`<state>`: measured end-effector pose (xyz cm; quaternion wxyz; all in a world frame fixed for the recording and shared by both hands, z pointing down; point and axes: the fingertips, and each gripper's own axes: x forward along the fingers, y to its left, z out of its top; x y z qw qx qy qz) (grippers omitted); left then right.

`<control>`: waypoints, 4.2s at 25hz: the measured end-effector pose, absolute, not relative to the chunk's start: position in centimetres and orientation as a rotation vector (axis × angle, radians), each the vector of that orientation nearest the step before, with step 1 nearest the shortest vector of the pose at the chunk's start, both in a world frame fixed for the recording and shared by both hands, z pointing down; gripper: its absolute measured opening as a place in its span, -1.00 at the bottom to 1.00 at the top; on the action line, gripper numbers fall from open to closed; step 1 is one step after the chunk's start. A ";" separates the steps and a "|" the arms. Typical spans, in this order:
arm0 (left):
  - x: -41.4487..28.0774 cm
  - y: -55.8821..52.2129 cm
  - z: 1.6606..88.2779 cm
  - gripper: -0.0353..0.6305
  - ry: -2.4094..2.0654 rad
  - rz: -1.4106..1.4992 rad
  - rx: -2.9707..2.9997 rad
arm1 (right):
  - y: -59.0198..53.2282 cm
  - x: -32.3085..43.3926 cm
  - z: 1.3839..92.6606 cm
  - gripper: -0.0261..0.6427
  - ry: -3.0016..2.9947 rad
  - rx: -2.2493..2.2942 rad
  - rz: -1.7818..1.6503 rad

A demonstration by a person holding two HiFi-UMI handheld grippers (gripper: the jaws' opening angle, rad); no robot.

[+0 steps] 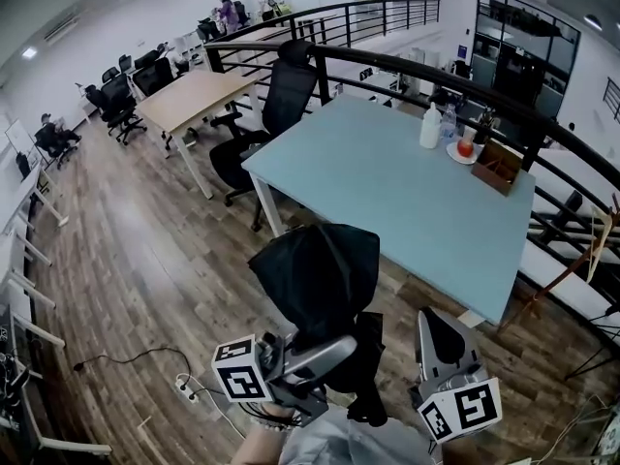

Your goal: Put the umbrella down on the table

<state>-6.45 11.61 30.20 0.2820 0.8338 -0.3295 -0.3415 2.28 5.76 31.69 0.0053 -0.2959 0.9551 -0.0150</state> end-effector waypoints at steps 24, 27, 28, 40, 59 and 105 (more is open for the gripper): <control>-4.9 -3.2 30.4 -0.05 -0.852 -0.865 2.246 | -9.3 2.2 31.7 -0.94 2.973 -0.907 -0.068; -4.2 -3.6 30.5 -0.05 -0.830 -0.856 2.243 | -9.6 3.0 32.1 -0.94 2.969 -0.931 -0.087; -4.1 -3.8 30.5 -0.05 -0.819 -0.854 2.244 | -9.8 3.3 32.3 -0.94 2.966 -0.941 -0.093; -5.2 -7.8 30.6 -0.05 -0.682 -0.854 2.263 | -13.1 3.7 33.2 -0.94 2.920 -1.113 -0.093; -16.4 -17.5 29.8 -0.05 -0.444 -0.769 2.296 | -19.7 -6.0 31.3 -0.94 2.771 -1.438 -0.033; -17.5 -30.5 32.6 -0.05 -0.405 -0.582 2.299 | -28.3 -5.7 31.5 -0.94 2.642 -1.696 0.039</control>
